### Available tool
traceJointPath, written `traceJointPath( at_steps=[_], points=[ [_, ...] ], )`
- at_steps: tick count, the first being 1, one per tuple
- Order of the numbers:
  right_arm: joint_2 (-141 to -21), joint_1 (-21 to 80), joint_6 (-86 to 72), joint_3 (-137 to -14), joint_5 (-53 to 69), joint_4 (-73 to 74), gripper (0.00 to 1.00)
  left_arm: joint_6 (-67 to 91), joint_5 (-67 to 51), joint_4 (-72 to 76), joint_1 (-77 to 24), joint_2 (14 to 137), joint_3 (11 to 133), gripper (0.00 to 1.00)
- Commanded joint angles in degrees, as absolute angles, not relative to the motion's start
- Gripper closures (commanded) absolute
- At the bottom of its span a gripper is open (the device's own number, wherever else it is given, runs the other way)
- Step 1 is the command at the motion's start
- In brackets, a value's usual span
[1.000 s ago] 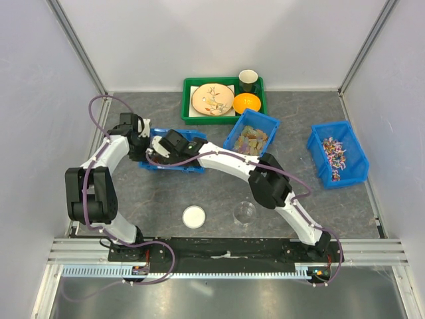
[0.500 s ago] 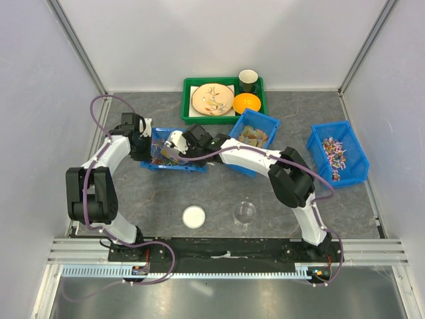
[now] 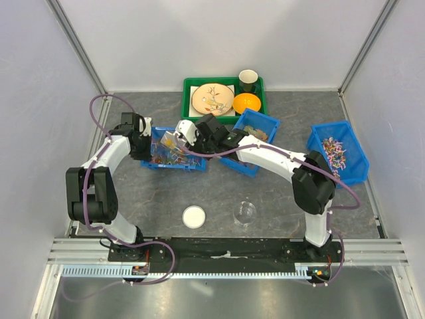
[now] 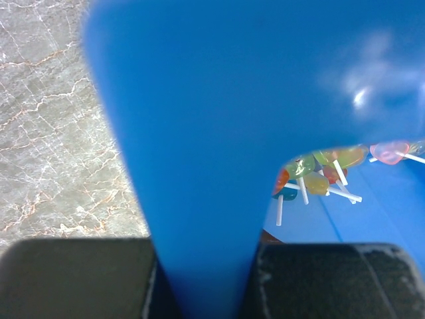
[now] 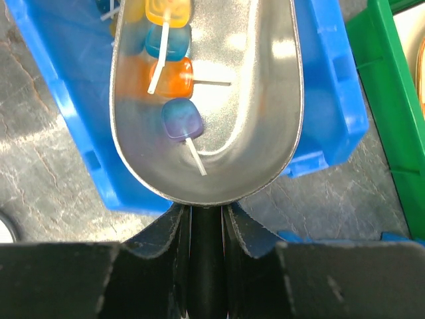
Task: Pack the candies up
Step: Scoop the fake candies from the storage box, then place the fake candies in the packing bottle.
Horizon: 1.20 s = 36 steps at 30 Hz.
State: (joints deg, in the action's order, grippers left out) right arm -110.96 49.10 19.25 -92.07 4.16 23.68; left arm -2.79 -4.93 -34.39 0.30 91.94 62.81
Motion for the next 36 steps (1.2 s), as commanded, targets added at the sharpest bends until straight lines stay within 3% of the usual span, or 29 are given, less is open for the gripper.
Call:
traceJointPath(
  at_steps=[1,8,27,36],
  points=[
    [-104.52,48.08,20.48,-88.96,5.98,19.51,1.00,-0.62,-6.42,-30.24,0.70,90.97,63.63,0.98],
    [-94.14,46.76,25.48,-82.19,4.22,20.82,1.00,-0.70,-6.42,-30.23,0.79,91.49,63.63,0.99],
    [-64.96,40.78,43.85,-63.90,10.20,48.67,1.00,-0.97,-6.50,-30.32,1.84,90.53,63.54,0.99],
    [-54.94,40.52,45.26,-54.77,5.10,54.84,1.00,-1.58,-6.59,-30.23,2.29,89.74,63.81,0.99]
  ],
)
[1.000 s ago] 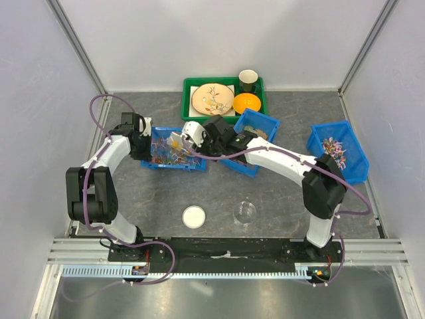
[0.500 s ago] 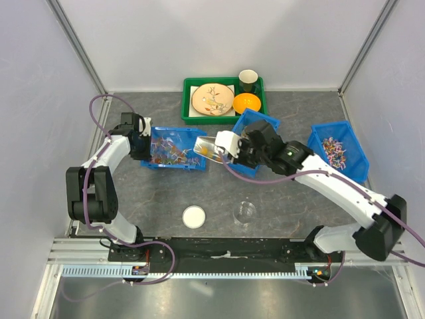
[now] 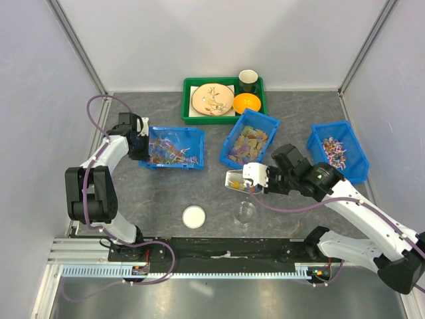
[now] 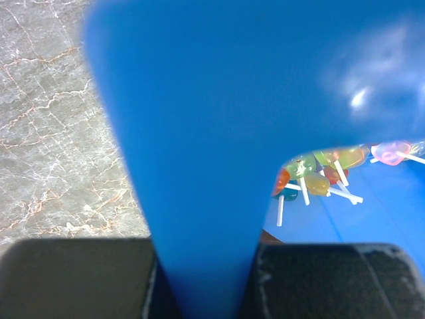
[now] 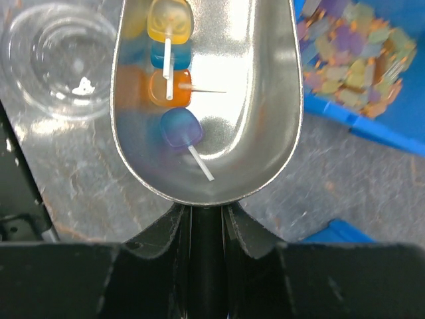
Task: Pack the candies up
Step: Place the fake candies in the packing bottle.
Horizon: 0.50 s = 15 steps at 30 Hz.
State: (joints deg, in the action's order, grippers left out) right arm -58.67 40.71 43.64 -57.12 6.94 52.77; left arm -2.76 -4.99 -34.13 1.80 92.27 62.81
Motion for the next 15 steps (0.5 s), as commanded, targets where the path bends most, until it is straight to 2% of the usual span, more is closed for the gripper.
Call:
traceJointPath(
  at_steps=[1,15],
  points=[
    [-54.32,40.52,45.35,-54.32,4.84,55.28,1.00,-1.58,-6.50,-30.32,2.55,89.65,63.81,0.99],
    [-53.08,41.57,50.98,-53.08,1.32,65.12,1.00,-3.78,-9.14,-31.29,3.16,92.02,64.42,0.99]
  ],
)
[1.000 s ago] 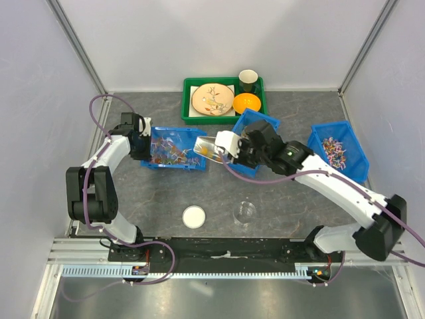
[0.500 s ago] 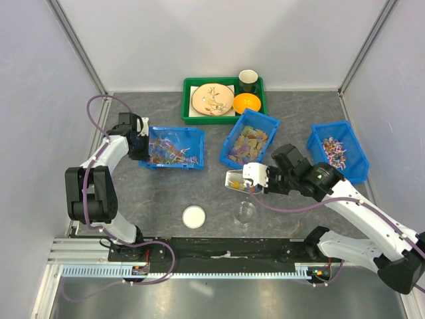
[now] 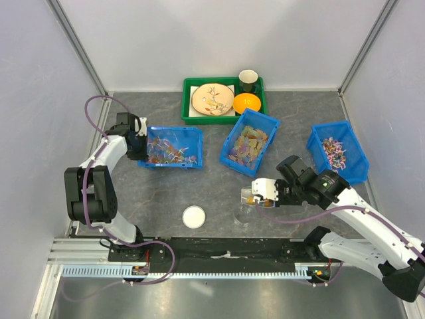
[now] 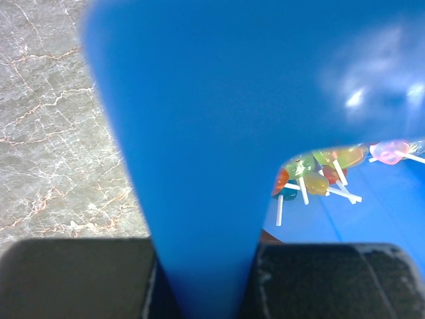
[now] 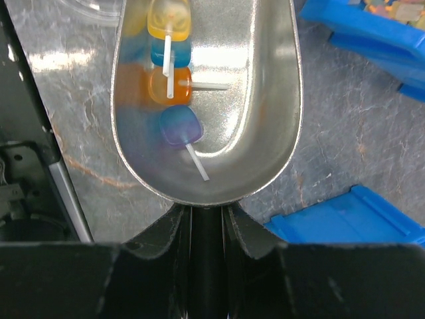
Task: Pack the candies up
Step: Place the fake candies in the packing bottle.
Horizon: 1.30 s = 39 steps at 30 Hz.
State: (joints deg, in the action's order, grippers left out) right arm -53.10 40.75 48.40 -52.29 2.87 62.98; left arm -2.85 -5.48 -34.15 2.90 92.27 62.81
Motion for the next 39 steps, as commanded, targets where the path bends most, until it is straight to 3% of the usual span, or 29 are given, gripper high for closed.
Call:
traceJointPath(
  at_steps=[1,39],
  points=[
    [-53.09,41.75,51.15,-53.17,0.88,66.08,1.00,-4.04,-9.58,-31.29,3.25,92.11,64.34,0.99],
    [-62.31,53.61,51.77,-60.91,-10.10,75.85,1.00,-4.57,-9.93,-33.05,3.34,94.92,65.30,0.98]
  ],
)
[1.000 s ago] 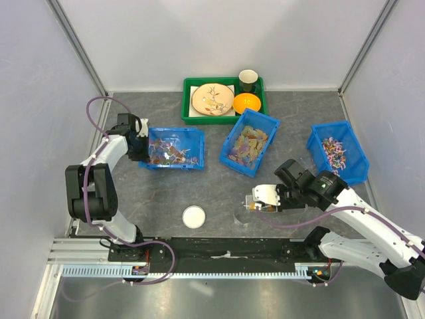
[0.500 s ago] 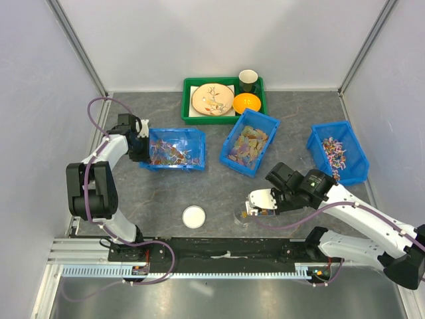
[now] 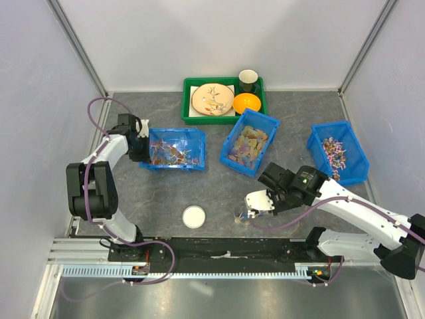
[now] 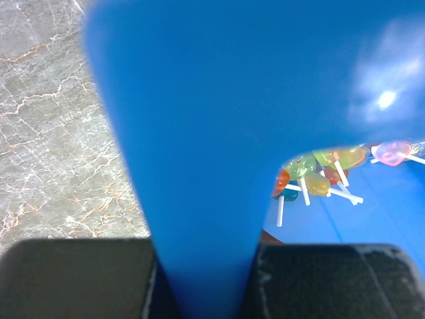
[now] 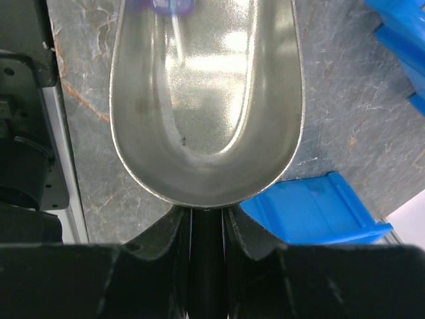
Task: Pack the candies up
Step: Place the fake candies in the packing bottle, then move the packing bottle to the center of the board.
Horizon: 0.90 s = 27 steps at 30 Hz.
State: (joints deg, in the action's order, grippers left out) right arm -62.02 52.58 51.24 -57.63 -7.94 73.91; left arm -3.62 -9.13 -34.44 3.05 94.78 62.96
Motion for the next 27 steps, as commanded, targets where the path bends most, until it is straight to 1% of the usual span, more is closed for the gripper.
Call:
traceJointPath(
  at_steps=[1,21,27],
  points=[
    [-62.23,54.14,51.85,-61.00,-10.80,76.11,1.00,-4.57,-9.93,-33.13,3.43,94.83,65.30,0.98],
    [-68.02,58.44,51.07,-64.07,-13.09,77.69,1.00,-4.48,-9.23,-32.96,3.78,95.62,65.39,0.98],
    [-71.19,59.33,50.01,-64.95,-14.24,75.33,1.00,-4.48,-9.23,-32.96,3.87,95.54,65.39,0.98]
  ],
)
